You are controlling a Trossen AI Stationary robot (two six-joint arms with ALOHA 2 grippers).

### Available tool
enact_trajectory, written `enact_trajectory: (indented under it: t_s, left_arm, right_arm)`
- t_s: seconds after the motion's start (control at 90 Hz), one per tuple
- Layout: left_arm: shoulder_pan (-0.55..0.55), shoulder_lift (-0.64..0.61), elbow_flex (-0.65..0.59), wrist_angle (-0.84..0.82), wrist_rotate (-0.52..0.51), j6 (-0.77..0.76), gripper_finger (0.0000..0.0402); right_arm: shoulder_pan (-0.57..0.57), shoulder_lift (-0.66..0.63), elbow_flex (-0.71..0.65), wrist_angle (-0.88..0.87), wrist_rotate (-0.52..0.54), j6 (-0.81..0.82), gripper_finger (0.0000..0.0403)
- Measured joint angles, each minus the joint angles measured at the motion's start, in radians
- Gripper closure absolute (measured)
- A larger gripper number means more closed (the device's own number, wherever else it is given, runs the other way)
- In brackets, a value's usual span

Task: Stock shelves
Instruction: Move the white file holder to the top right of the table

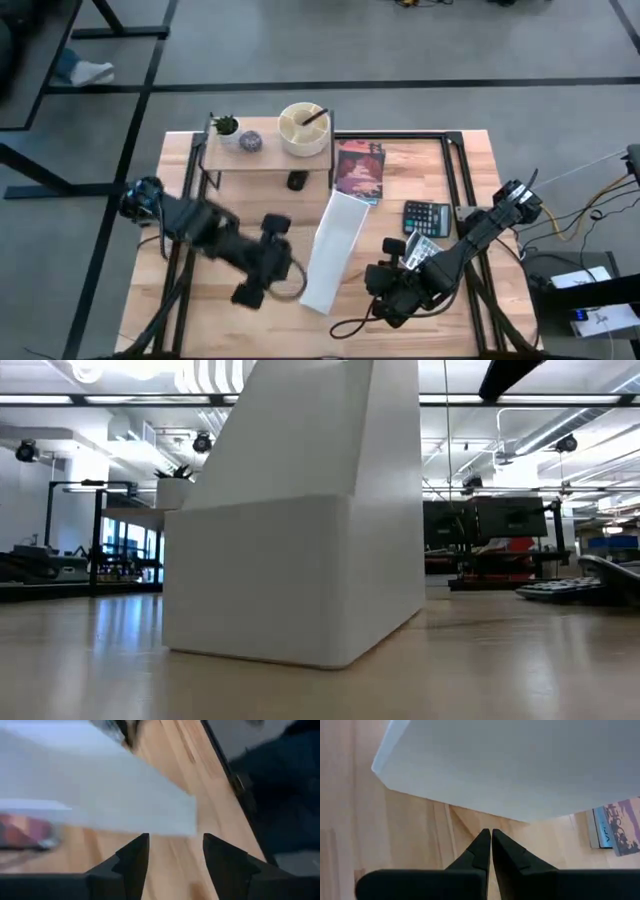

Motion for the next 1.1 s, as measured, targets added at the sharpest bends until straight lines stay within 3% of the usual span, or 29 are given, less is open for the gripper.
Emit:
enact_trajectory:
  t_s: [0.156,0.322,0.567,0.667,0.856,1.1]
  left_arm:
    - [-0.087,-0.075,-0.273,0.173,-0.105,-0.153,0.0257]
    - [-0.115,-0.19,-0.602,0.489,-0.159,-0.254,0.027]
    - [-0.112,-0.35,-1.005,1.017,-0.308,-0.212,0.0271]
    - [-0.111,-0.379,-1.115,1.139,-0.357,-0.151,0.0256]
    - [-0.103,-0.381,-1.283,1.436,-0.338,-0.092,0.0222]
    - [-0.024,-0.353,-1.371,1.684,-0.325,-0.111,0.0181]
  right_arm:
    - [0.0,0.0,0.0,0.003,0.032,0.0,0.0403]
    - [-0.002,0.0,0.0,0.006,0.053,-0.01,0.0403]
    - [-0.013,0.0,0.0,0.01,0.083,-0.03,0.0403]
    - [-0.021,0.0,0.0,0.01,0.086,-0.035,0.0403]
    - [-0.035,0.0,0.0,0.01,0.086,-0.034,0.0403]
    - [-0.042,0.0,0.0,0.032,0.086,-0.034,0.0403]
